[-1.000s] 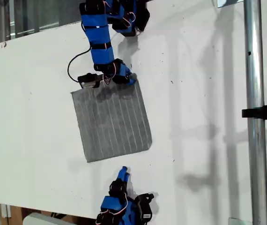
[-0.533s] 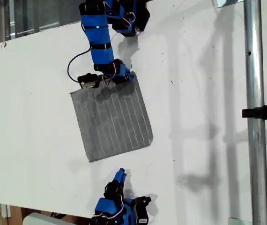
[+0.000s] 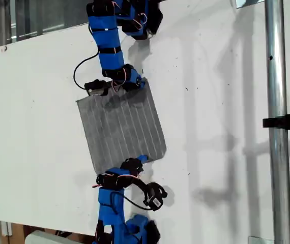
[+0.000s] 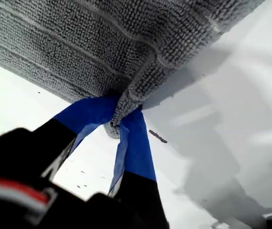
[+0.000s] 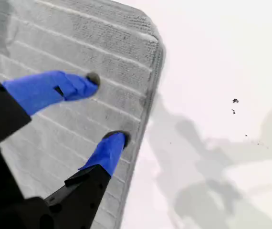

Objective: Grasp corners of a towel and fold twice.

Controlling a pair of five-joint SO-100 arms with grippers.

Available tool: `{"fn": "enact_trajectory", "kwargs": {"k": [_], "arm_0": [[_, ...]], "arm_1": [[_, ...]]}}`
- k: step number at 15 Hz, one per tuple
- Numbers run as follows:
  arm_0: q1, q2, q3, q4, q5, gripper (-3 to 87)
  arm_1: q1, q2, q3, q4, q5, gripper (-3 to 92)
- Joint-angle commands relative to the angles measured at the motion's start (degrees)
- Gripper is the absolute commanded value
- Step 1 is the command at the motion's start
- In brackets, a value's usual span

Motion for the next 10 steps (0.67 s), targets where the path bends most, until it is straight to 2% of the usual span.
{"fn": "enact_trajectory", "kwargs": {"k": [1,4,10], "arm_0": [[1.3,-8.6,-12.8,4.7,6.0,36.5],[3.1,-14.1,-17.8,5.3,8.3,36.3],[4.0,-25.2,-18.6,0.2,2.5,29.9]], "arm_1": [[-1.1,2.1,-0.2,-0.7,-0.4,-0.3],[-1.3,2.6,0.4,-1.0,0.0,-0.3],[-1.3,3.5,1.1,-1.5,0.1,-0.3]]}}
